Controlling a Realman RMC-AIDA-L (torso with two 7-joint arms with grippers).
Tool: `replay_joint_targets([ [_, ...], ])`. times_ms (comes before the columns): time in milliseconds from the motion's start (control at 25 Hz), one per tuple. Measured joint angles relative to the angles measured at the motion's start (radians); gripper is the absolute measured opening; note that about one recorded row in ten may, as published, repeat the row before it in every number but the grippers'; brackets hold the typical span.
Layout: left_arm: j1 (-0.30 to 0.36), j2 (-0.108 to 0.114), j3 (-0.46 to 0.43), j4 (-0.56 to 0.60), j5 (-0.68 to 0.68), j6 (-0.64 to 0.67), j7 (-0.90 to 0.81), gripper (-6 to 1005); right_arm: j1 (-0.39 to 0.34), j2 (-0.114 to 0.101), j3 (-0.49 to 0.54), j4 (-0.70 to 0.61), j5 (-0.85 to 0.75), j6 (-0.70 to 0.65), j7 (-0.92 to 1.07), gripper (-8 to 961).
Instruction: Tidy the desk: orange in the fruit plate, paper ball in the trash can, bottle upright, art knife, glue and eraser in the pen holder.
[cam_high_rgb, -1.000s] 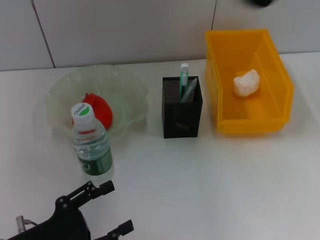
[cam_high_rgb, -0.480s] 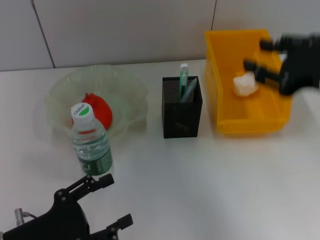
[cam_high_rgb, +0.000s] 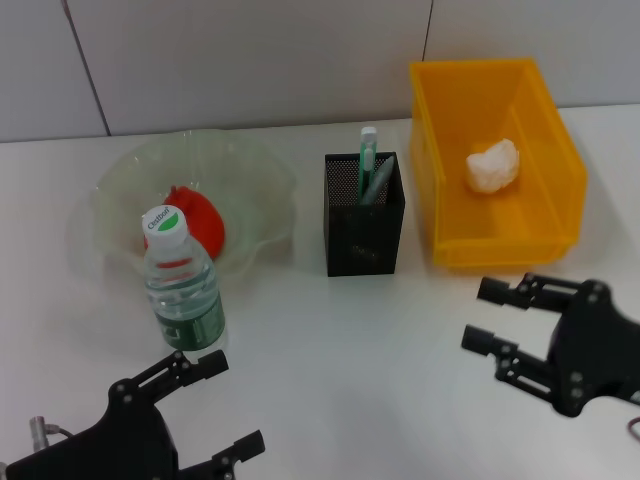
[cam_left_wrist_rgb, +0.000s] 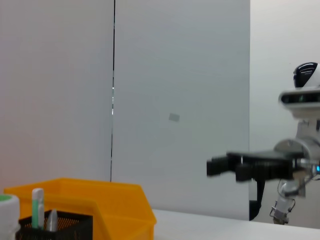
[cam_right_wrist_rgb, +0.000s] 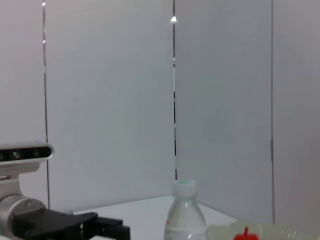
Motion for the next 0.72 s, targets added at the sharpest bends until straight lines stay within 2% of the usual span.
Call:
replay_joint_targets([
  [40, 0.000, 0.000, 0.000, 0.000, 0.000, 0.000, 0.000, 813, 0.000, 0.000, 0.000, 0.000, 0.000, 0.000, 0.000, 503],
  [160, -0.007, -0.004, 0.002, -0.003, 0.002, -0.011, -0.002, 814, 0.069, -0.001, 0.007, -0.165, -0.005, 0.025, -0.038, 512],
  [400, -0.012, -0.008, 0.003, -0.008, 0.003, -0.041, -0.003, 814, 0.138, 0.004, -0.016, -0.301, -0.018, 0.084, -0.151, 528],
  [520, -0.013, -0.009, 0.007, -0.008, 0.004, -0.053, -0.004, 814, 0.164, 0.005, -0.016, -0.370, -0.005, 0.059, -0.250, 748],
  [720, -0.014, -0.011, 0.016, -0.009, 0.004, -0.061, -0.004, 814, 0.194, 0.004, -0.008, -0.438, 0.018, 0.029, -0.279, 801],
])
